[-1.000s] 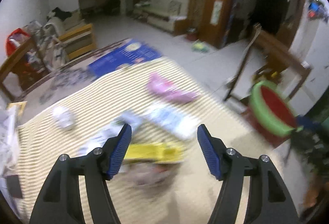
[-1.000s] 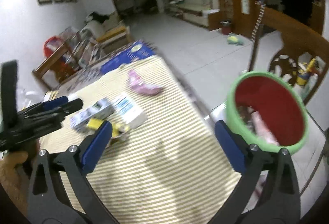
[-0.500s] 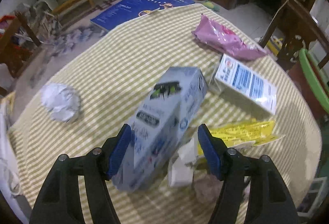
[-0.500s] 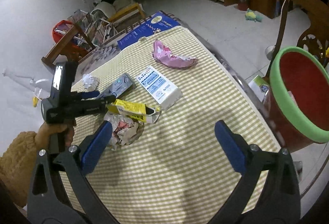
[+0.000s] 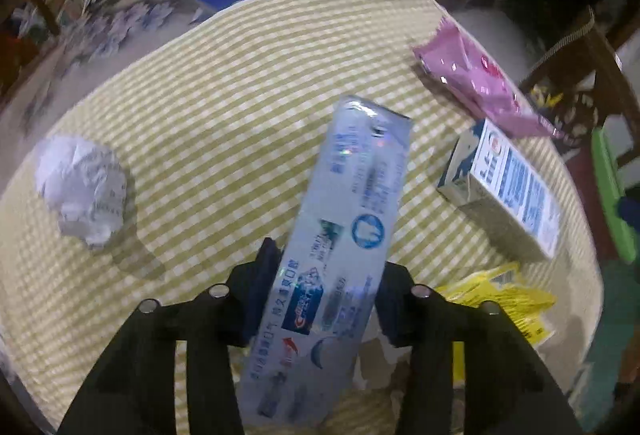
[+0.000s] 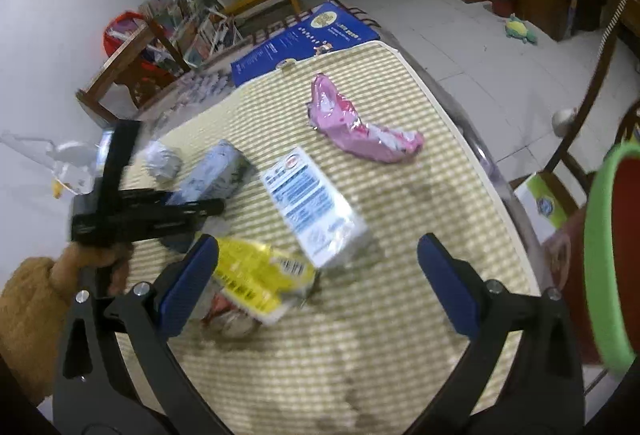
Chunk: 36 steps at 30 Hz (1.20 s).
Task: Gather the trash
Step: 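Grasp the toothpaste box with the left tool while the right tool grasps the white milk carton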
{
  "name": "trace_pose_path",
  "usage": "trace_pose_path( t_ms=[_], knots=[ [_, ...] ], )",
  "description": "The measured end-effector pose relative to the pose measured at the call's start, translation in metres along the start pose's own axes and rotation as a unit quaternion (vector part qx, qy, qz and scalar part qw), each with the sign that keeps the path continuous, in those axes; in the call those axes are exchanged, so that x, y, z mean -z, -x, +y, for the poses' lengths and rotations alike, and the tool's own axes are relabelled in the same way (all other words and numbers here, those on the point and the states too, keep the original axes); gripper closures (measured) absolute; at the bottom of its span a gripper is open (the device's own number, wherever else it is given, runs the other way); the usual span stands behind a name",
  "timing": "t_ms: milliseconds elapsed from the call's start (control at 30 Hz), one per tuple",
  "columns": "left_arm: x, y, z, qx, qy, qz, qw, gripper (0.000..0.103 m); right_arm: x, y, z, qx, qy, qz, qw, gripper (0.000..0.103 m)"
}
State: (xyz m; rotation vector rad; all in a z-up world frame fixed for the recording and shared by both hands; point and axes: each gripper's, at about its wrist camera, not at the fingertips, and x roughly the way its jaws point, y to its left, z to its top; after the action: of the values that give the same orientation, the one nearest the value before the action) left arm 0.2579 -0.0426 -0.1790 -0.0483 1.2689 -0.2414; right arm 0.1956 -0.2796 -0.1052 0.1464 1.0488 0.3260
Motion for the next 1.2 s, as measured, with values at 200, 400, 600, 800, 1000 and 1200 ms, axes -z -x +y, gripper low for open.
trace_pose_path(
  t_ms=[200,400,600,800,1000,1200],
  knots=[
    [0.024,0.043,0.005,-0.006,0.052,-0.065,0.9965,0.065,-0.019,-0.043,0.011,0.024,0.056,0.032,0.998,0.005],
    [0.047,0.074,-0.006,-0.029,0.089,-0.106,0.9900,0.065,-0.023,-0.081,0.027,0.034,0.108,0.063,0.992,0.005],
    [0.060,0.085,-0.005,-0.041,0.098,-0.119,0.9872,0.065,-0.019,-0.096,0.034,0.052,0.136,0.075,0.986,0.014],
    [0.061,0.091,0.002,-0.049,0.102,-0.126,0.9855,0.064,-0.013,-0.086,0.030,0.041,0.117,0.073,0.990,0.043],
    [0.066,0.101,-0.001,-0.049,0.102,-0.136,0.9842,0.064,-0.012,-0.048,0.028,0.024,0.095,0.033,0.995,0.047],
    [0.079,0.113,-0.010,-0.043,0.094,-0.145,0.9840,0.064,-0.002,0.000,0.031,0.002,0.073,0.000,0.997,0.047]
  ],
)
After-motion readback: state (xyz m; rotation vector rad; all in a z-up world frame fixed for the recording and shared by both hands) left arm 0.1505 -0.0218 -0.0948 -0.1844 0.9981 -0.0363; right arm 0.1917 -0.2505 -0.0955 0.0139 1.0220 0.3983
